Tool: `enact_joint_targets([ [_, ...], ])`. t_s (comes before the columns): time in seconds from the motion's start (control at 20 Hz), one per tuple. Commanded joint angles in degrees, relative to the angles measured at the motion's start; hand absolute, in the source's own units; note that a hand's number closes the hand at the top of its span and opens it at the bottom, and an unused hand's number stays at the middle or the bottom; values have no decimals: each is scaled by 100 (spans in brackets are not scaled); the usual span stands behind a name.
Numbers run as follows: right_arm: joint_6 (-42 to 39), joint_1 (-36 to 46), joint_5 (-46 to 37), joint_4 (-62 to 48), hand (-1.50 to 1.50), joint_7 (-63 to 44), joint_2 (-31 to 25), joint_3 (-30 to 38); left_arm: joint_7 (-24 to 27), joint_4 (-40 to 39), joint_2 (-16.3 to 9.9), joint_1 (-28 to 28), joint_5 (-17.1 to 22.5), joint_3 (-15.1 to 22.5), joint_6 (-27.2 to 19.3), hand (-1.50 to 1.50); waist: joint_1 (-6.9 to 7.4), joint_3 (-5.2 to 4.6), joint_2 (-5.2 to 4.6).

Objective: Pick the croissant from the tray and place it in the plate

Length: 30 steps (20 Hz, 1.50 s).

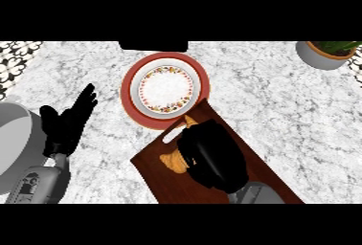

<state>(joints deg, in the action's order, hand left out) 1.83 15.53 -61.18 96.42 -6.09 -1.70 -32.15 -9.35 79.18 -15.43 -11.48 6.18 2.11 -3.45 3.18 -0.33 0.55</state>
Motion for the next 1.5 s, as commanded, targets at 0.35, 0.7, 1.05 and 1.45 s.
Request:
enact_joint_targets([
  [0.35, 2169, 2052, 375, -1291, 150, -3704, 169, -780, -5, -104, 105, -331, -129, 140, 8, 0, 234, 24, -133],
  [0.7, 3089, 3783, 1251, -3384, 150, -4349, 170, -643, 148, -31, 218, -91, -165, 137, -57, 0, 166, 27, -135],
  [1.05, 2754, 4370, 2467, -5188, 150, -2945, 170, -417, 108, -432, -10, -332, -54, -187, 108, 0, 34, 29, -175],
  [1.45, 2519, 4256, 4033, -5993, -150, -1322, 170, -187, 43, -135, -8, -250, 2, -162, 234, 0, 115, 36, -188],
])
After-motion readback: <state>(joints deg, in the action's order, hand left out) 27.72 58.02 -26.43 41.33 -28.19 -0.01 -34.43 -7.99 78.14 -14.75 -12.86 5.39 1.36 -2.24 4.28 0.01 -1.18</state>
